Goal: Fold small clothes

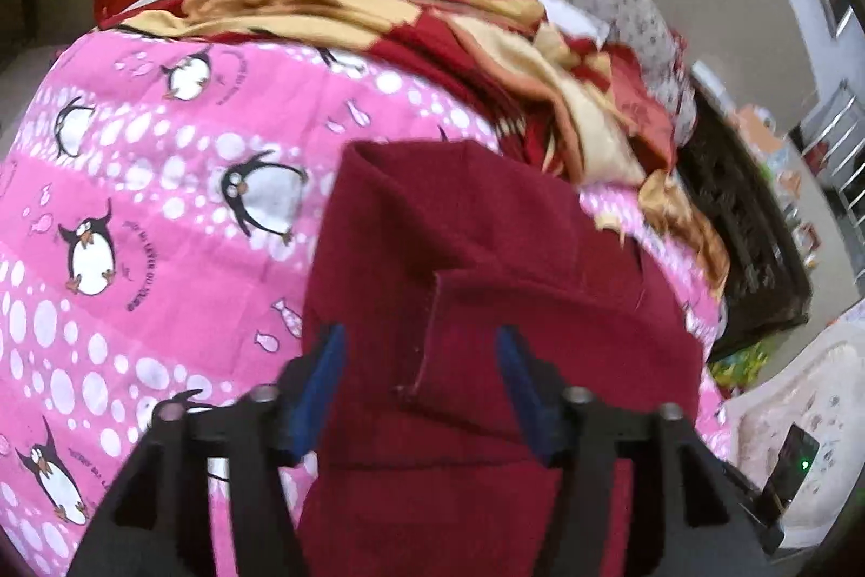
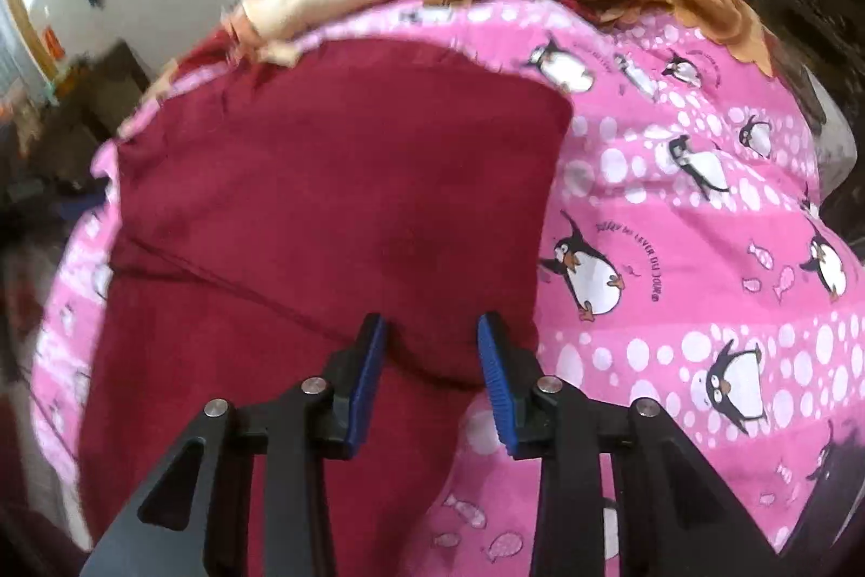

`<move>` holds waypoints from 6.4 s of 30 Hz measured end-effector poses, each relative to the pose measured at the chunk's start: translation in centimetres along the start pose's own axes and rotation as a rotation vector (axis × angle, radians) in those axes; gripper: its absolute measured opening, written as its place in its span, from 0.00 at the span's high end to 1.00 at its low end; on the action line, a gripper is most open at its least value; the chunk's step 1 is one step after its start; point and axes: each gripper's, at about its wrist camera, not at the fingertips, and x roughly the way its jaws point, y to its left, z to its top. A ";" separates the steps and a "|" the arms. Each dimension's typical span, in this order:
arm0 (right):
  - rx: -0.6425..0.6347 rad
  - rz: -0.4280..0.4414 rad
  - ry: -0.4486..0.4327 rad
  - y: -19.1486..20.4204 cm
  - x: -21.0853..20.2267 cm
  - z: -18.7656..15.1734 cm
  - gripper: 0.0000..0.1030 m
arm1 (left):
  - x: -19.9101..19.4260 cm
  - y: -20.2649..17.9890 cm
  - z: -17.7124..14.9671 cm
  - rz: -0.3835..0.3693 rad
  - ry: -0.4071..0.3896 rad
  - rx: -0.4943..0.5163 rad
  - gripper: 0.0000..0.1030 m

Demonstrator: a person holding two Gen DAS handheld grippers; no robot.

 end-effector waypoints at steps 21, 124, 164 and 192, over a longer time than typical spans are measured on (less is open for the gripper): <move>0.289 -0.189 -0.055 -6.4 3.6 7.4 0.85 | 6.0 -3.8 -4.3 0.238 -0.003 0.227 0.27; 0.059 -0.090 -0.035 2.6 -5.3 -6.0 0.47 | -4.9 -1.6 -13.4 0.286 -0.028 0.192 0.22; -0.028 0.047 0.127 1.5 -4.6 -11.8 0.47 | -5.5 1.5 -15.8 0.241 0.075 0.222 0.22; 0.074 0.274 0.229 0.4 -5.8 -15.2 0.61 | -7.5 5.0 -20.1 0.160 0.183 0.134 0.22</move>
